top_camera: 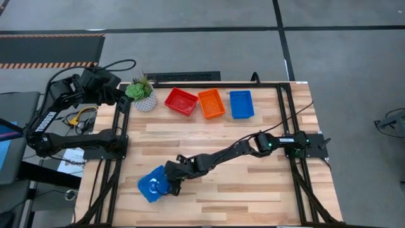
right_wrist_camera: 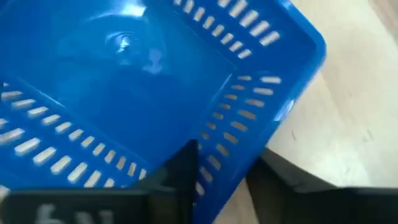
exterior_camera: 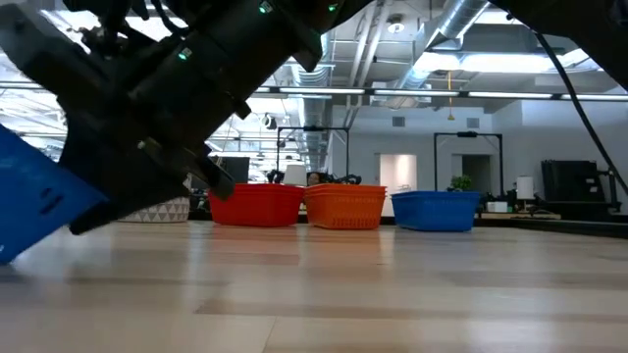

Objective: Stack baskets by color
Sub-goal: Stack the bottom blue bin on top of the top blue bin

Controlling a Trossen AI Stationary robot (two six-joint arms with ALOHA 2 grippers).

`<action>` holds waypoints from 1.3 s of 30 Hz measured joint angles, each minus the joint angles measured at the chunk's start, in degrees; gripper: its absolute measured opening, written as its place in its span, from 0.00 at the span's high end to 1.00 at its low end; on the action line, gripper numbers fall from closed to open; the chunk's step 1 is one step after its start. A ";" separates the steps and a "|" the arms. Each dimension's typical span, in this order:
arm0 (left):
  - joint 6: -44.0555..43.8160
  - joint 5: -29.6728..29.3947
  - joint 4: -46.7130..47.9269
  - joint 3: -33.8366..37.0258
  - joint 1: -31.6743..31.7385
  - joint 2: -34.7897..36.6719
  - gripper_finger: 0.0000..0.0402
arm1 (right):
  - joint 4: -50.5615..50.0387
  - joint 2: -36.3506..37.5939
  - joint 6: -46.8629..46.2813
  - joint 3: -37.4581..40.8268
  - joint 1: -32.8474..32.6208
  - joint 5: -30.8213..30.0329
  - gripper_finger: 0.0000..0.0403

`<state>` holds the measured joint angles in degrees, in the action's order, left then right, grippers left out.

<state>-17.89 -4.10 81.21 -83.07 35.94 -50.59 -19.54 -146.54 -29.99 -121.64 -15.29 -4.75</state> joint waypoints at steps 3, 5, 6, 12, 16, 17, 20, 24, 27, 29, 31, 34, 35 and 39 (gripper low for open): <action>-0.25 0.00 -0.02 0.00 -0.02 0.01 0.35 | 0.11 0.12 -1.30 -0.04 0.02 0.80 0.81; -0.28 0.00 -0.02 0.00 -0.01 0.02 0.35 | 0.23 0.31 -3.59 -0.09 0.03 0.89 0.93; -0.29 0.00 -0.02 0.00 -0.01 0.02 0.35 | 0.17 0.59 -4.34 -0.11 0.04 0.97 0.96; -0.24 0.02 -0.04 0.00 -0.01 0.02 0.35 | -6.35 3.65 -8.61 0.12 2.09 0.07 0.98; -0.26 0.02 -0.05 0.00 -0.02 0.00 0.35 | -12.63 8.45 -6.45 0.11 4.74 -0.70 0.99; -0.26 0.02 -0.04 0.00 -0.01 0.02 0.35 | -13.84 9.81 -4.99 0.11 5.41 -1.01 0.99; -0.26 0.03 -0.07 0.00 -0.01 0.00 0.35 | -20.01 14.66 -0.40 0.02 7.49 -1.22 0.99; -0.38 0.06 -0.07 0.00 -0.02 0.02 0.35 | -29.68 22.46 6.50 0.02 11.32 -1.21 0.99; -1.36 0.17 -0.08 0.01 -0.02 0.24 0.35 | -37.03 28.36 11.42 -0.02 15.18 -1.89 0.99; -1.85 0.17 -0.08 0.02 -0.01 0.46 0.35 | -42.43 31.87 15.05 0.00 17.77 -2.93 0.99; -2.71 0.15 0.11 0.02 0.00 0.79 0.35 | -47.24 35.02 18.84 -0.02 19.86 -5.28 0.99; -3.68 0.12 0.15 0.02 -0.01 1.26 0.35 | -55.82 39.05 25.58 0.13 22.80 -8.31 0.99; -3.97 0.00 0.15 0.02 -0.01 1.58 0.35 | -57.76 40.60 27.59 0.85 24.07 -8.24 0.99; -5.69 -1.53 0.40 0.02 0.00 2.37 0.35 | -60.12 48.93 35.97 7.27 31.12 -5.50 0.99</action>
<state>-23.58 -5.63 81.61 -83.05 35.94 -48.22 -79.66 -97.61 5.97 -114.38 15.83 -10.25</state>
